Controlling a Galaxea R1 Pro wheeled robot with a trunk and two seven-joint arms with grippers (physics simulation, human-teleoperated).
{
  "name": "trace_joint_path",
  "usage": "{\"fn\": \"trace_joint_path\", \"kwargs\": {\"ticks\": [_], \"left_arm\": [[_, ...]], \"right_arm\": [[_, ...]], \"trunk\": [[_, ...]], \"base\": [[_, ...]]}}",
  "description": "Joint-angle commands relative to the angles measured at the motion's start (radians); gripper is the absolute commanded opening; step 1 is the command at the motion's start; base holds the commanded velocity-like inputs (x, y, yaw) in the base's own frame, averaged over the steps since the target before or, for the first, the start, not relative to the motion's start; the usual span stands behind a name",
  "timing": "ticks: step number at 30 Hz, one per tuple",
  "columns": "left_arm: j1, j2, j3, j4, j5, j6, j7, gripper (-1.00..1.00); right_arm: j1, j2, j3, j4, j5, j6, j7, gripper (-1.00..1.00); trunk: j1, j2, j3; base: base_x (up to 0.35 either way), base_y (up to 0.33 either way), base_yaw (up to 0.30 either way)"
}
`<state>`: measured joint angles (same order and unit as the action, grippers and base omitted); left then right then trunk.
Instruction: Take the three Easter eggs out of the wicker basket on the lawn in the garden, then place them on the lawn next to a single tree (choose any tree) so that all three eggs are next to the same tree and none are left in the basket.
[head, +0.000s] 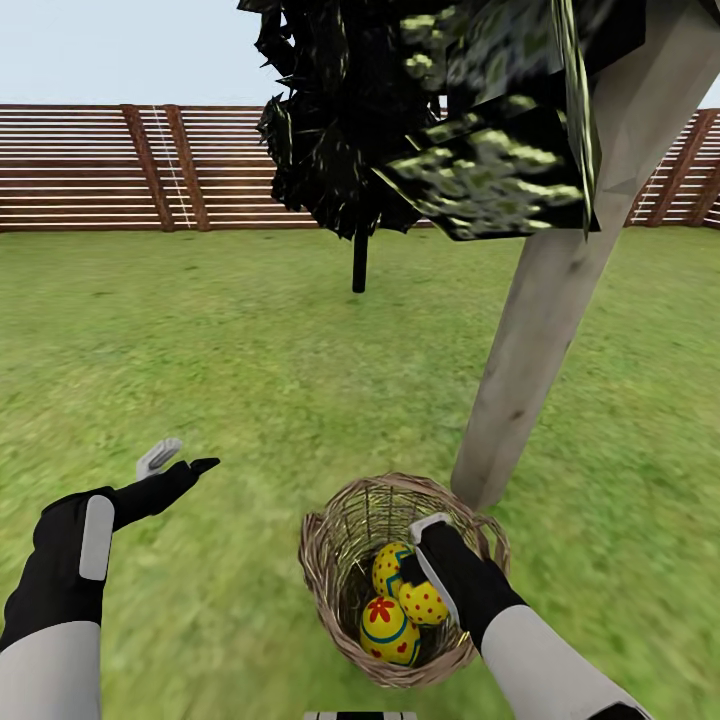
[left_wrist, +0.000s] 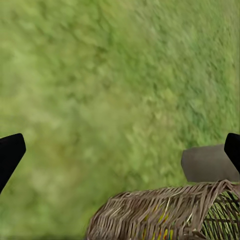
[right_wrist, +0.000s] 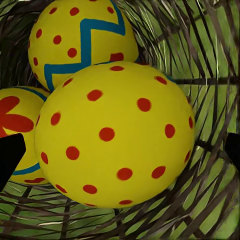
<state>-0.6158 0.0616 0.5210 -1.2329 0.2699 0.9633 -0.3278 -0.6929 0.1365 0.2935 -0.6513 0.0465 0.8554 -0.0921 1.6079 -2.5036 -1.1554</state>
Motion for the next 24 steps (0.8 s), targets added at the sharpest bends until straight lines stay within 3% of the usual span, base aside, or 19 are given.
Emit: {"fn": "trace_joint_path", "kwargs": {"ticks": [1, 24], "left_arm": [[-0.001, 0.000, 0.002, 0.000, -0.006, 0.005, -0.008, 1.00], [-0.001, 0.000, 0.002, 0.004, -0.006, 0.005, -0.008, 1.00]], "right_arm": [[0.000, 0.000, 0.003, 0.000, 0.004, 0.003, -0.010, 1.00], [0.000, 0.000, 0.003, 0.009, -0.003, -0.024, -0.020, 1.00]], "trunk": [[0.000, 0.000, -0.001], [0.010, -0.005, -0.086]], "base": [[0.000, 0.000, 0.000], [0.000, 0.000, 0.000]]}}
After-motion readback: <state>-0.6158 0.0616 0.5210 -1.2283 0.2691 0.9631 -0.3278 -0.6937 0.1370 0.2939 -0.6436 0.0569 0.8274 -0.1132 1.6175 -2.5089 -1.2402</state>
